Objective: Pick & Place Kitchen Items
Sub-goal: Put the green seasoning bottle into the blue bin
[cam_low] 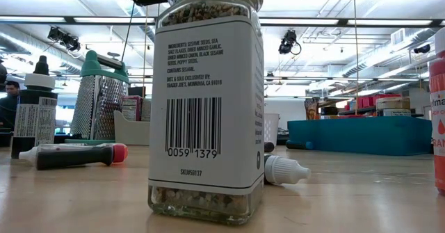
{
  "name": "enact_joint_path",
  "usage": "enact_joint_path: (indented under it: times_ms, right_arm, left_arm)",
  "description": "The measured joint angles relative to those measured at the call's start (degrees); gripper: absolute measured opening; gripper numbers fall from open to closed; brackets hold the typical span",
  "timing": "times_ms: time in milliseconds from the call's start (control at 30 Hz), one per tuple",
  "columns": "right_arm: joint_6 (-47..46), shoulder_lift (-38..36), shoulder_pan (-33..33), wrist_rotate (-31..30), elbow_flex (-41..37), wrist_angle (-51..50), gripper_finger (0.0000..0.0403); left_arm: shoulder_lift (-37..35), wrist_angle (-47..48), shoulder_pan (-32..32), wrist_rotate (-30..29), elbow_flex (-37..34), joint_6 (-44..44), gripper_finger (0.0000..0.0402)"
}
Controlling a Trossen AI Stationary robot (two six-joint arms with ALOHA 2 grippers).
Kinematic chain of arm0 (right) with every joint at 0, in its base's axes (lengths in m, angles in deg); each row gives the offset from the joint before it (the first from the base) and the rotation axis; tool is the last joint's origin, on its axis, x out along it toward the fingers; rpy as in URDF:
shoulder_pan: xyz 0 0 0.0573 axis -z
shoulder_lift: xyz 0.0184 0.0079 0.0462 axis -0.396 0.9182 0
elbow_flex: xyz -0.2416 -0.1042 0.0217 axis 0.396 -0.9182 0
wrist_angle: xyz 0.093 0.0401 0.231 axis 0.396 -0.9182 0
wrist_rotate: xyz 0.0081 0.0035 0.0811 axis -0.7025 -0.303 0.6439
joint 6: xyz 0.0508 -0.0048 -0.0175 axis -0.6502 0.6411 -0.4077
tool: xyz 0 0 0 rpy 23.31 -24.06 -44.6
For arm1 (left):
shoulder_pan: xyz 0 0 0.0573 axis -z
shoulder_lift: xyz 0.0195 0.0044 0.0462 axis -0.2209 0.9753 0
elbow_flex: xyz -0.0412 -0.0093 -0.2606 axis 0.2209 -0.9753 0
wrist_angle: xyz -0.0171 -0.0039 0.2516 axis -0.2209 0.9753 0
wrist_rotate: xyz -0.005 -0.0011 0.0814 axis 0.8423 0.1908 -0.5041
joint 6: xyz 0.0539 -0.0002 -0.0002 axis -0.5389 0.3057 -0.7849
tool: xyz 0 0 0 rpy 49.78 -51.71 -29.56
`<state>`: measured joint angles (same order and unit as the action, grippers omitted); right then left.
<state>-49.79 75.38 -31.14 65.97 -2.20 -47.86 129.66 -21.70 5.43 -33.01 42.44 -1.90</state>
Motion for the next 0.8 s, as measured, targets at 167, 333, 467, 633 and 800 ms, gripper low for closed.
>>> enact_joint_path:
  times_ms: [167,333,467,633,800]
  right_arm:
    - [-0.27,0.0,1.67,-3.68,-0.02,0.71,0.0237]
    - [-0.94,0.11,3.4,-1.54,-0.13,0.89,0.0237]
    - [-1.43,0.17,4.51,0.92,-0.22,2.22,0.0239]
    - [1.08,0.2,5.49,0.85,-0.22,2.13,0.0254]
    - [7.65,0.17,6.51,0.57,-0.17,1.32,0.0278]
  left_arm:
    - [0.0,-0.02,0.02,0.01,0.0,-0.09,0.0316]
    - [0.0,-0.02,-0.01,0.02,0.0,0.44,0.0316]
    - [0.0,-0.02,0.0,0.02,0.0,0.44,0.0316]
    - [0.0,0.0,-0.01,0.02,0.0,0.72,0.0316]
    - [0.0,0.01,-0.01,0.03,0.0,0.73,0.0316]
